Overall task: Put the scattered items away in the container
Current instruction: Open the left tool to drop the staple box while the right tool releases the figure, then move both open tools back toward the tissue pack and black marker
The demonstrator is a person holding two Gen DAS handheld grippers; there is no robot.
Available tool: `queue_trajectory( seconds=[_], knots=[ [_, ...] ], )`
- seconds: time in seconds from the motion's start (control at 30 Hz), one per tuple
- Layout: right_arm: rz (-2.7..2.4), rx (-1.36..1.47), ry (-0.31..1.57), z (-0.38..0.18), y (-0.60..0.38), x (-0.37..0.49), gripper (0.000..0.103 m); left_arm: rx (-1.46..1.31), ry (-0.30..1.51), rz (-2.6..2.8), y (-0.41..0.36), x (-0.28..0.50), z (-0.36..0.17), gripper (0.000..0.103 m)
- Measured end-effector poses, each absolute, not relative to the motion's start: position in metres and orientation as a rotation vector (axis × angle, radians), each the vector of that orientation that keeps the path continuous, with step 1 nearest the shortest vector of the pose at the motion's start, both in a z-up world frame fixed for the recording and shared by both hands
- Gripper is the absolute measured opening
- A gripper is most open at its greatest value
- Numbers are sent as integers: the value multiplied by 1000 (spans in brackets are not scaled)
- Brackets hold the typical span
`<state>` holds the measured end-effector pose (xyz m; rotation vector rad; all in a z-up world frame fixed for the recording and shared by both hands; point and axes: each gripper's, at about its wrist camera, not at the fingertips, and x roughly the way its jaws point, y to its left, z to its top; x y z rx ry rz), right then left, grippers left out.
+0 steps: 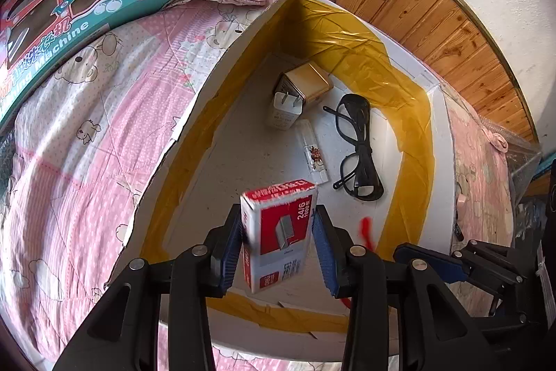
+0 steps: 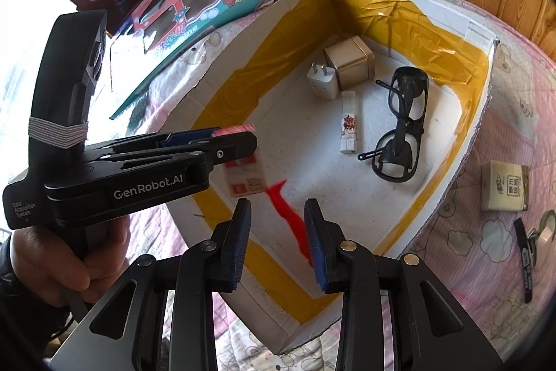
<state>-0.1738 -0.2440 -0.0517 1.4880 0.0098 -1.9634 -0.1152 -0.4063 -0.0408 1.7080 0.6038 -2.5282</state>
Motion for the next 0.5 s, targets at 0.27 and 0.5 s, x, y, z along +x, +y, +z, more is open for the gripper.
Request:
queue_trajectory(
  seconds=[0.27, 0.5],
  knots=[
    [-1957, 1489, -80, -45, -230, -170, 34, 1671, 671, -2543, -412, -114, -32, 45],
    [-1951, 1477, -163, -41, -212, -167, 32, 1661, 685, -2587, -400, -120, -16, 45]
  ],
)
